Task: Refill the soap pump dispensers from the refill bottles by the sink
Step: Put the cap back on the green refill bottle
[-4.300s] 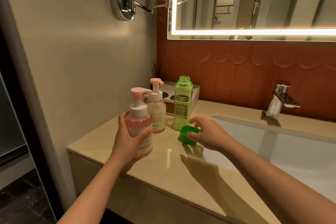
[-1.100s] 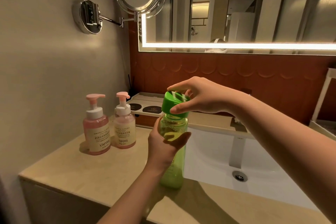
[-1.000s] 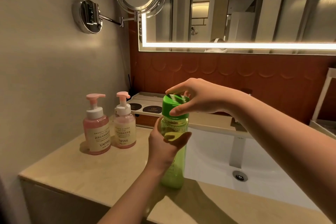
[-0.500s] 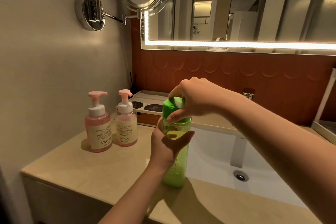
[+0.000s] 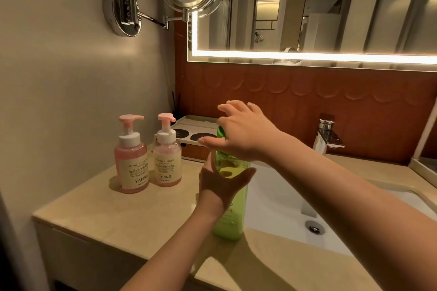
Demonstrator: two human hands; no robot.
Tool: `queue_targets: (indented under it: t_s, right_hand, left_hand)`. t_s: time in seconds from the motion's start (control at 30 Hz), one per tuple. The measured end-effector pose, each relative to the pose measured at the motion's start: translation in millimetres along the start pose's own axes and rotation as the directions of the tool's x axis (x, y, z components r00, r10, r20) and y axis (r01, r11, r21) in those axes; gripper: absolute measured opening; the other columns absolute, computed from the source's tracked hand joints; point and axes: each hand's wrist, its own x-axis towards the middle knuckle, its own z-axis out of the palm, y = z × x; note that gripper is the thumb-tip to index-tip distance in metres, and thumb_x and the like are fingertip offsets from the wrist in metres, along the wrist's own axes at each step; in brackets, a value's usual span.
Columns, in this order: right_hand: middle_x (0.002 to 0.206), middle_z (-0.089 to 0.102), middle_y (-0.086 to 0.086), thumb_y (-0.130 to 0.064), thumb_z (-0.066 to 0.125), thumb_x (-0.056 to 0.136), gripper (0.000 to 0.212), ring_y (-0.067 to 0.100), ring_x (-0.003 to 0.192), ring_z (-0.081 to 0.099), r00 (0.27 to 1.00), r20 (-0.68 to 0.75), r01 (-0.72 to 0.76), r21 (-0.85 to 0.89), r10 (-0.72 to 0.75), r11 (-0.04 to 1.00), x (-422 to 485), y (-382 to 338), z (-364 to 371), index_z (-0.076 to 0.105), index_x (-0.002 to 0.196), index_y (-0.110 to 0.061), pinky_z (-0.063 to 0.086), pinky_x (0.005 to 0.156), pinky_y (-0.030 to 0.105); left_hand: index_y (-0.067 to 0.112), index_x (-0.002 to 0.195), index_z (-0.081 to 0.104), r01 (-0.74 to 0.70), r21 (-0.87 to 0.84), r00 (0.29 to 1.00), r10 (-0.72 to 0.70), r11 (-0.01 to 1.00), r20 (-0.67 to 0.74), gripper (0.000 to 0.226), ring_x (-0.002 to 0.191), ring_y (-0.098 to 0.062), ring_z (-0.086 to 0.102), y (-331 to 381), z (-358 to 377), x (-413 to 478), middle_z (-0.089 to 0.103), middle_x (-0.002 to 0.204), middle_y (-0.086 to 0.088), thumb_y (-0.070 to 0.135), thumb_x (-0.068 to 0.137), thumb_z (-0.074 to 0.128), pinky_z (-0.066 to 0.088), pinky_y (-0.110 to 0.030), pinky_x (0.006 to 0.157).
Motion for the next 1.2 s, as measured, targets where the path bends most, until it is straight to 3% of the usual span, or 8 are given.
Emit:
queue_targets:
  t_s: [0.13,0.23,0.3,0.57,0.73,0.83,1.0,1.2]
  right_hand:
    - [0.151,0.027,0.001,-0.056,0.034,0.091,0.065,0.022,0.138,0.023,1.000,0.021,-0.025,0.554,0.016,0.832,-4.4,-0.7,-3.0,0.028,0.144,-0.019,0.028,0.110,0.043]
    - [0.128,0.041,0.002,-0.036,0.036,0.098,0.041,0.017,0.117,0.042,0.988,0.154,-0.118,0.838,-0.024,0.533,-11.5,9.7,-7.8,0.034,0.134,-0.018,0.043,0.085,0.023]
    - [0.122,0.044,0.001,-0.026,0.036,0.099,0.033,0.014,0.108,0.044,0.975,0.212,-0.154,0.854,-0.063,0.497,-19.2,21.8,-7.4,0.039,0.131,-0.020,0.041,0.078,0.017]
    - [0.138,0.047,0.001,-0.038,0.045,0.093,0.050,0.016,0.117,0.046,0.984,0.155,-0.042,0.665,-0.083,0.745,-13.8,22.4,-12.1,0.041,0.140,-0.020,0.045,0.087,0.025]
    - [0.125,0.059,0.004,-0.048,0.050,0.087,0.057,0.012,0.097,0.052,0.989,0.139,-0.024,0.478,-0.049,0.878,-11.1,19.7,-23.1,0.050,0.133,-0.015,0.046,0.061,0.014]
    - [0.088,0.066,0.003,-0.063,0.047,0.083,0.059,0.014,0.073,0.059,0.998,0.010,-0.057,0.256,0.057,0.965,-5.8,9.1,-18.9,0.065,0.096,-0.008,0.045,0.054,0.016]
    - [0.054,0.037,-0.002,-0.066,0.021,0.089,0.066,0.011,0.053,0.037,0.968,-0.223,-0.140,-0.082,0.118,0.987,-5.8,-1.4,-5.8,0.039,0.053,-0.014,0.029,0.051,0.025]
    - [0.133,0.050,0.002,-0.059,0.016,0.093,0.064,0.022,0.127,0.037,0.983,-0.101,-0.127,0.236,0.154,0.963,8.4,-6.9,10.7,0.062,0.114,-0.020,0.022,0.108,0.046]
  left_hand:
    - [0.034,0.103,0.049,0.080,-0.075,0.997,-0.081,0.994,-0.009,0.068,0.089,0.003,0.061,-2.5,0.8,-2.1,0.063,0.098,0.011,0.055,0.043,0.072,0.050,-0.012,0.072]
    - [0.030,0.102,0.051,0.051,-0.084,0.999,-0.050,0.995,0.013,0.065,0.085,0.000,0.064,-1.3,-0.8,-1.9,0.065,0.093,0.012,0.043,0.049,0.085,0.050,-0.011,0.068]
    - [0.026,0.105,0.053,0.065,-0.130,0.998,-0.062,0.989,0.025,0.060,0.090,-0.009,0.064,-0.1,-0.4,-1.5,0.065,0.096,0.005,0.030,0.053,0.082,0.052,-0.018,0.071]
    - [0.013,0.113,0.054,0.041,-0.140,0.999,-0.039,0.989,0.020,0.058,0.089,-0.010,0.064,-2.1,-0.3,-1.2,0.066,0.098,-0.001,0.024,0.061,0.076,0.050,-0.013,0.065]
    - [0.017,0.115,0.052,0.060,-0.126,0.998,-0.056,0.990,0.032,0.055,0.092,-0.007,0.062,-3.8,-0.1,-0.4,0.064,0.101,0.002,0.017,0.066,0.077,0.048,-0.008,0.064]
    - [0.030,0.109,0.048,0.030,-0.059,0.999,-0.029,0.998,0.021,0.051,0.084,0.009,0.060,-4.8,0.1,0.5,0.061,0.097,0.016,0.019,0.068,0.076,0.045,-0.003,0.065]
    - [0.034,0.103,0.048,-0.013,0.020,1.000,0.014,1.000,-0.005,0.050,0.083,0.011,0.060,-5.2,1.2,2.1,0.060,0.091,0.022,0.025,0.067,0.080,0.044,-0.001,0.069]
    - [0.037,0.097,0.045,-0.031,0.069,0.999,0.028,0.997,0.046,0.050,0.079,0.023,0.054,-1.6,-2.6,0.9,0.057,0.087,0.025,0.046,0.059,0.076,0.041,0.001,0.064]
